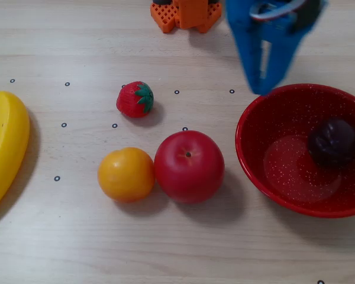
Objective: Put the plum in the red bowl.
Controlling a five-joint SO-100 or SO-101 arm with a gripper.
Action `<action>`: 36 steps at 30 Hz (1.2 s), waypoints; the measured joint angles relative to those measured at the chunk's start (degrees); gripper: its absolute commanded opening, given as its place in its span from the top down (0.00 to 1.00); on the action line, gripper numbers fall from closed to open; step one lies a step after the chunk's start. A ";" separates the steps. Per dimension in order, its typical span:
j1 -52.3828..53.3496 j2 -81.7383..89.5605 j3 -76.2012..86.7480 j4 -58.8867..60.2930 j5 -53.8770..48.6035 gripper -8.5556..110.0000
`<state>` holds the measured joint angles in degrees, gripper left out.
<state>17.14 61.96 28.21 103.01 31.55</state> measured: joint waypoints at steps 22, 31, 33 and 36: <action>-14.68 49.75 62.67 -11.87 -12.39 0.88; -19.60 70.75 86.92 -18.98 -9.05 0.93; -20.92 76.03 93.96 -22.59 -7.73 0.93; -23.38 85.25 106.00 -29.27 -6.15 0.93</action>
<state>-6.24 147.22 134.21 73.74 25.40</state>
